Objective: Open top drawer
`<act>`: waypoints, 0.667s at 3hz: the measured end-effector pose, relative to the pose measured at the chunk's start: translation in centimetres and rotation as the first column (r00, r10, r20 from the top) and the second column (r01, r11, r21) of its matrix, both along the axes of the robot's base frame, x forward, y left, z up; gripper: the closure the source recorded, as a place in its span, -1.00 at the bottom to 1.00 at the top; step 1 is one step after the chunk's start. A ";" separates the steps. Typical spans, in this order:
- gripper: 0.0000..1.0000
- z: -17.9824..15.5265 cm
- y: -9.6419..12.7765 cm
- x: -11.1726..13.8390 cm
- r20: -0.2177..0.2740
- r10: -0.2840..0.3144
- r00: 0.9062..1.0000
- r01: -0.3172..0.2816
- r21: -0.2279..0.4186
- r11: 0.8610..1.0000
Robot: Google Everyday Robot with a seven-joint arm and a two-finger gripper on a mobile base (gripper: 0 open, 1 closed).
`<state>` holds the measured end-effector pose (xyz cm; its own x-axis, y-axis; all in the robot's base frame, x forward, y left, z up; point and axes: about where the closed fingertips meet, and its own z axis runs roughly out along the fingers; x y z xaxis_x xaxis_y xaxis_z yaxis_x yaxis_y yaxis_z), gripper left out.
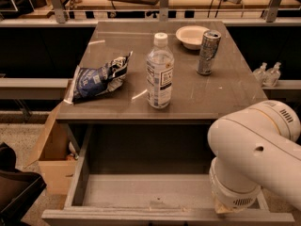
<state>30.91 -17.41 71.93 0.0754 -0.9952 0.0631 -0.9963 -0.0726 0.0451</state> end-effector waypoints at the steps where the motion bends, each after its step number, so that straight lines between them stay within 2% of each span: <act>1: 1.00 -0.3 0.3 3.1 0.032 0.004 0.999 -0.005 0.015 1.000; 2: 1.00 -1.9 0.4 5.4 0.041 -0.004 0.999 0.002 0.052 0.999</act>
Offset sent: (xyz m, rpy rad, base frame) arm 0.0856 0.0081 -0.0449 0.1084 -0.0440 -0.0109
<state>36.31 -16.98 69.98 0.0711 -0.9974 0.0143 -0.9975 -0.0711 0.0001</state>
